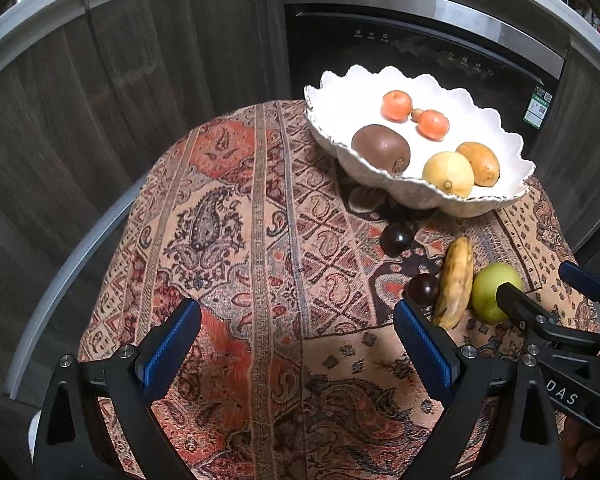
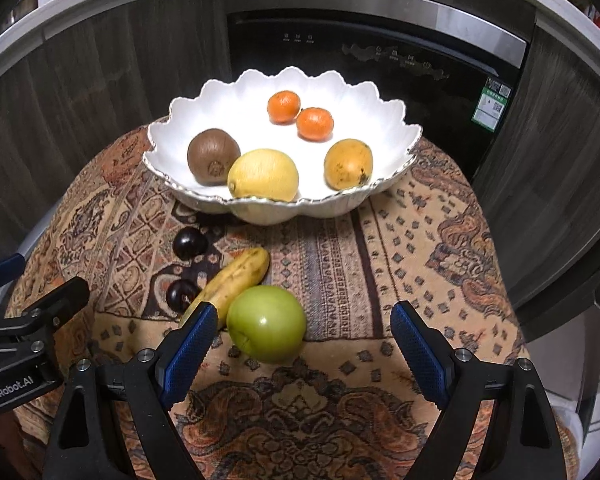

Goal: Organize fruits
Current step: 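Withdraw both tools from the bowl toward the banana and green apple, then lower the right tool onto the green apple and close while the left tool approaches the banana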

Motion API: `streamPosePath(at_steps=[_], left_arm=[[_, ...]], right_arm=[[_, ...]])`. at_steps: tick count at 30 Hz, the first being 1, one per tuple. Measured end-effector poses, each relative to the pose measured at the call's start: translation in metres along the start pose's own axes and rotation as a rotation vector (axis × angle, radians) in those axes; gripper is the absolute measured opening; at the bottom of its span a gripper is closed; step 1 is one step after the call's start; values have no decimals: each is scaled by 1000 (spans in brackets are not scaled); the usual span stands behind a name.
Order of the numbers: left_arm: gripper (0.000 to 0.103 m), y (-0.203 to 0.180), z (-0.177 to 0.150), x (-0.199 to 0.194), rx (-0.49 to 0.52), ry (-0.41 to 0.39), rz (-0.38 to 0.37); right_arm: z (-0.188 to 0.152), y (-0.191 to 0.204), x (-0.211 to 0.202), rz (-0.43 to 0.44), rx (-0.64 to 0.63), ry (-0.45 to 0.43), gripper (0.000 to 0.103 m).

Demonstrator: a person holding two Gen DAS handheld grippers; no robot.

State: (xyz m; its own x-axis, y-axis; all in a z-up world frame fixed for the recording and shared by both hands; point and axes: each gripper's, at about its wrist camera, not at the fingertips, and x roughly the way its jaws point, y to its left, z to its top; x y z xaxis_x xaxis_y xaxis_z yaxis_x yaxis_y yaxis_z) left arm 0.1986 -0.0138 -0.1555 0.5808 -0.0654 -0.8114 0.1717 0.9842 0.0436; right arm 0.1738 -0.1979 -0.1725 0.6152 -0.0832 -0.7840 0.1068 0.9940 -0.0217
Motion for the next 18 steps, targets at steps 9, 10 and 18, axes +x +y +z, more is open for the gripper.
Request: streamPosePath(at_steps=[9, 10, 18], left_arm=[[98, 1, -8, 11, -12, 22, 1], [98, 1, -9, 11, -14, 24, -1], [98, 4, -12, 19, -33, 47, -6]], right_arm=[[-9, 3, 16, -10, -13, 39, 85], [-10, 3, 18, -11, -13, 43, 83], [-11, 8, 31, 7, -15, 58, 76]])
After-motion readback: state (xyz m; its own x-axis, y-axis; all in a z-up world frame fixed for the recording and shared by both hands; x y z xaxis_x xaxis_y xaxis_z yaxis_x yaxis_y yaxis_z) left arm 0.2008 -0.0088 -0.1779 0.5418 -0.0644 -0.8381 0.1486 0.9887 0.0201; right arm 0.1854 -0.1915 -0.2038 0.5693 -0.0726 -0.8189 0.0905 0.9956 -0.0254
